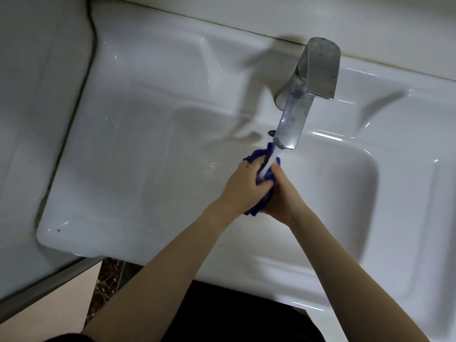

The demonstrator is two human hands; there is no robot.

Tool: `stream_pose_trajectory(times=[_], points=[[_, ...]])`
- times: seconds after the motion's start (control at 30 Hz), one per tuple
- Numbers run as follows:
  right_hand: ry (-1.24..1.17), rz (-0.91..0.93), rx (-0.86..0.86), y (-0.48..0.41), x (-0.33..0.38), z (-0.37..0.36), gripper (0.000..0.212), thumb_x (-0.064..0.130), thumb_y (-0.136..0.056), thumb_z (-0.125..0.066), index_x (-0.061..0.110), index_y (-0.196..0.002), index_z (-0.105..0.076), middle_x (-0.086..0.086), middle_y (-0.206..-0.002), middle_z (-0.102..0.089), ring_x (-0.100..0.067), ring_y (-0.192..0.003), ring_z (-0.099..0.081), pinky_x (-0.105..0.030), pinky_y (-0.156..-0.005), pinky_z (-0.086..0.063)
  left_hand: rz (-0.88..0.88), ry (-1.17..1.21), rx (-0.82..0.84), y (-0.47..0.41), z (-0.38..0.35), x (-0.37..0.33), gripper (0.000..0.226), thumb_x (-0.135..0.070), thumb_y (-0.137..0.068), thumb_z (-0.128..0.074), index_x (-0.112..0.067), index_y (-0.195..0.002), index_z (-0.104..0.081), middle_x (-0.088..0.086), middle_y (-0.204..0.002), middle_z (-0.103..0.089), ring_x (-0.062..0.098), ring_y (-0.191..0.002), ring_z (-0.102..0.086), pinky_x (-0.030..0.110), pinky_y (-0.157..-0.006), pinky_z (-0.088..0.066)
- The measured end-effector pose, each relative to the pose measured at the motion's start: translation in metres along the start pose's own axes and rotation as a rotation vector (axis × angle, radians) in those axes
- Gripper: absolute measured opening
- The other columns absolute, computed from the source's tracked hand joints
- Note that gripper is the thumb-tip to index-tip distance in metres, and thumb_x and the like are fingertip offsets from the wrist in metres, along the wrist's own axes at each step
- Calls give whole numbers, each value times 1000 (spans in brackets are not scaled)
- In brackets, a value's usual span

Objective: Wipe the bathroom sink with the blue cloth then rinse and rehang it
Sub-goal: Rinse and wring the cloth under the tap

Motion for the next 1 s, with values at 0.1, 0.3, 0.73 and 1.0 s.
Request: stream_pose_trajectory(times=[0.1, 0.3, 0.73, 1.0], points=[[45, -71, -63, -3, -2, -5, 30, 45, -92, -56, 17, -90, -67, -8, -89, -65, -22, -70, -65, -32, -65, -48, 115, 230, 190, 15, -1, 3, 52, -26, -81, -61, -19, -132, -54, 4, -107, -63, 25, -100, -64, 34, -79, -53], [164, -57, 53, -12, 9, -1, 42, 23, -80, -72, 8, -115, -54, -11, -90, -62, -22, -69, -61, -32, -61, -51, 214, 556, -134, 11, 60, 41, 34, -7, -87, -65, -16, -119, -59, 1, -114, -61, 20, -100, -63, 25, -79, -55], [252, -118, 56, 1, 22, 10, 54, 31, -68, -79, 4, -111, -61, -14, -98, -67, -26, -76, -66, -34, -62, -54, 383, 852, 264, -46, -1, 8, 16, -22, -90, -63, -14, -77, -61, 0, -61, -60, 18, -55, -56, 23, -48, -44], [330, 50, -93, 10, 22, 3, 32, 13, -86, -67, -4, -112, -60, -20, -96, -65, -33, -83, -66, -38, -72, -58, 337, 700, 80, -50, -6, 12, 22, -18, -86, -69, -17, -106, -62, 10, -97, -70, 19, -83, -71, 33, -75, -60]])
Point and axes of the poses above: each hand's wrist, its own y-axis away from the middle knuckle, its own z-axis out of the back of the hand, x = y × z, the point moved 5 cm from there along -y, towards the middle knuckle
